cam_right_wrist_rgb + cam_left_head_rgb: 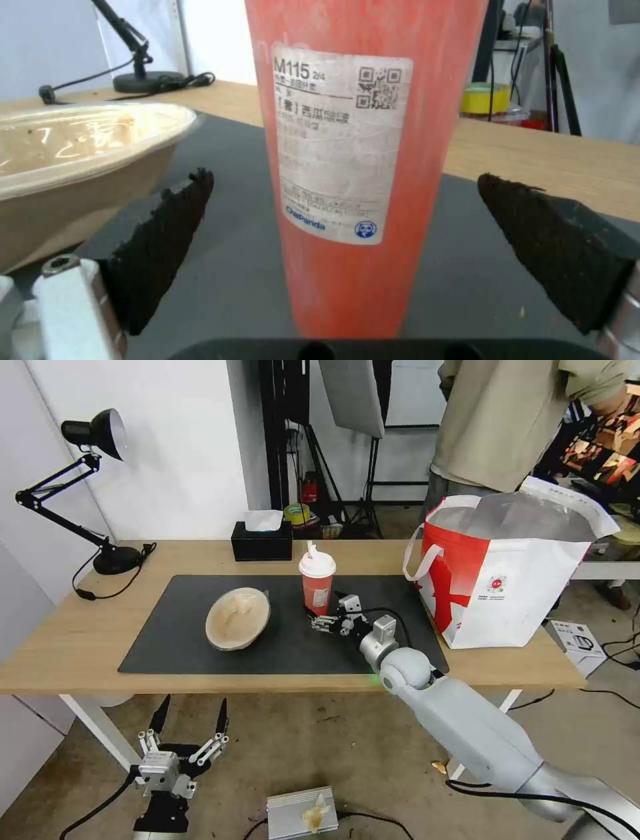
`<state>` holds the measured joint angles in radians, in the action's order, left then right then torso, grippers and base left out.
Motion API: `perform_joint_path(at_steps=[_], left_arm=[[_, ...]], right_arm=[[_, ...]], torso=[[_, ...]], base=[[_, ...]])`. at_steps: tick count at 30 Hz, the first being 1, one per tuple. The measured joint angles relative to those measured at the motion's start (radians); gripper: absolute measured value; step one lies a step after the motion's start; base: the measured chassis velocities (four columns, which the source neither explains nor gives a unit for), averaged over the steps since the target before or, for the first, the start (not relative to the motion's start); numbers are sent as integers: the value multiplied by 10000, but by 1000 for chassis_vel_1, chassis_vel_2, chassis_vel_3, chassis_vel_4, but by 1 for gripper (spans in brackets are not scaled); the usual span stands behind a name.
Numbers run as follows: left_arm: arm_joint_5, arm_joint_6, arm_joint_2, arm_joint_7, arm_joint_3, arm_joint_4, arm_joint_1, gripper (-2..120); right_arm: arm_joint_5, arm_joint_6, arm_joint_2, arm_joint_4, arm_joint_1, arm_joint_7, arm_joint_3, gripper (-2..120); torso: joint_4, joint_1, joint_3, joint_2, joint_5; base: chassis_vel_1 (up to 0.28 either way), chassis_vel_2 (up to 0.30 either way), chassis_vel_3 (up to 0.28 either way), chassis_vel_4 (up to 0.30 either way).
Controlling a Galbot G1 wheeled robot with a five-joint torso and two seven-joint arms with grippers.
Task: Pick up the trash from the table and place it into the takeout bag.
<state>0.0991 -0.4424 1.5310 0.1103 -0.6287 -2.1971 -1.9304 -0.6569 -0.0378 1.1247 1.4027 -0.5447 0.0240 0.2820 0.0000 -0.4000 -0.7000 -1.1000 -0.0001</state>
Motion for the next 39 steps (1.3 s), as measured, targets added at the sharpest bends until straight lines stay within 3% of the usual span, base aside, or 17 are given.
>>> perform_joint_path(at_steps=[39], left_arm=[[38,-2,-26,-20,-16,206,46,100]], right_arm=[[558,-494,1032,-1982,525,190,-210,100]], torso=[[0,0,0,0,0]], base=[[0,0,0,0]])
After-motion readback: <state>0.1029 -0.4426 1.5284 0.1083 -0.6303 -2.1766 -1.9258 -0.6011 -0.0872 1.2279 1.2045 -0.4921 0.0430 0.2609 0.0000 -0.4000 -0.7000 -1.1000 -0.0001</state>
